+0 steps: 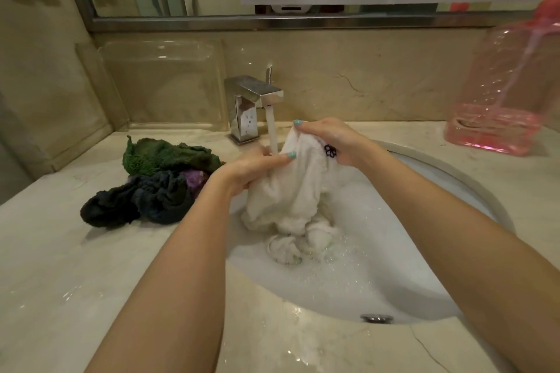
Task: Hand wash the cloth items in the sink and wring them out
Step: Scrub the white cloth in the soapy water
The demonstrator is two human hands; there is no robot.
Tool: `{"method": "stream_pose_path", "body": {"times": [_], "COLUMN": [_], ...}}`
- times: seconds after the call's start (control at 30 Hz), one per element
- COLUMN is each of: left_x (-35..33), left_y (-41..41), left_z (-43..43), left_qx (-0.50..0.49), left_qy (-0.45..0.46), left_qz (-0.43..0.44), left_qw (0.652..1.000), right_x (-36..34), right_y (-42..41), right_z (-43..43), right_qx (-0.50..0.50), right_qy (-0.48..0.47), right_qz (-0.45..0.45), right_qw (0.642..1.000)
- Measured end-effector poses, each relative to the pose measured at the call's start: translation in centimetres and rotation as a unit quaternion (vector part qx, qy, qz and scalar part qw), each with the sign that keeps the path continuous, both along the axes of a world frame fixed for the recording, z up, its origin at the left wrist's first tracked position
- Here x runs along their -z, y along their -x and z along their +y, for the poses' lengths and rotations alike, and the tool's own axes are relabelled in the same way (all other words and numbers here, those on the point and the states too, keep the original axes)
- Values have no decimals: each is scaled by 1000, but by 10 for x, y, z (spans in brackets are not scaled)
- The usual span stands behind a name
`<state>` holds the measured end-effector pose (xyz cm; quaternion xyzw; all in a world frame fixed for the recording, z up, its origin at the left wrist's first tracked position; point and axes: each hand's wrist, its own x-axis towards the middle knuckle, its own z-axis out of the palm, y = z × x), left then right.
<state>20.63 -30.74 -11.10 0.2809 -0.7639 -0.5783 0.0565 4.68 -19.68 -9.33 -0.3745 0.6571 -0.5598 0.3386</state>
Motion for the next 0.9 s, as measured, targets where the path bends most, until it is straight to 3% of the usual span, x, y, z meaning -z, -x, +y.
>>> {"method": "stream_pose_path", "body": {"times": [0.1, 0.2, 0.27, 0.37, 0.47, 0.53, 0.63, 0.77, 0.83, 0.9], "left_x": [-6, -7, -4, -1, 1, 3, -2, -7, -6, -5], "left_y": [-5, -5, -2, 4, 9, 17, 29, 33, 33, 34], "left_z": [-4, -14, -19, -22, -19, -11, 4, 13, 22, 33], "left_qx": [-18, -133, -178, -228, -239, -227, -239, -280, -258, -227], "left_qy": [-71, -124, -121, -129, -128, -120, -117, -38, -39, -31], "left_qz": [83, 237, 294, 328, 300, 263, 241, 224, 229, 224], "left_qw": [994, 954, 931, 908, 914, 930, 933, 933, 938, 947], "right_x": [2, 6, 11, 15, 4, -2, 2, 15, 12, 7], "right_y": [-1, 4, 5, 1, -11, -26, -53, -73, -68, -63], "right_z": [-1, 6, 10, 8, -1, -11, -28, -44, -47, -49], "right_qx": [-40, -108, -120, -95, -38, -4, 66, 144, 211, 271], "right_qy": [-21, -97, -151, -97, 38, 76, 60, 66, 50, 44], "right_qz": [-3, 40, 87, 47, -43, -64, 32, 209, 203, 134], "right_qw": [999, 989, 977, 990, 998, 995, 996, 965, 955, 952]}}
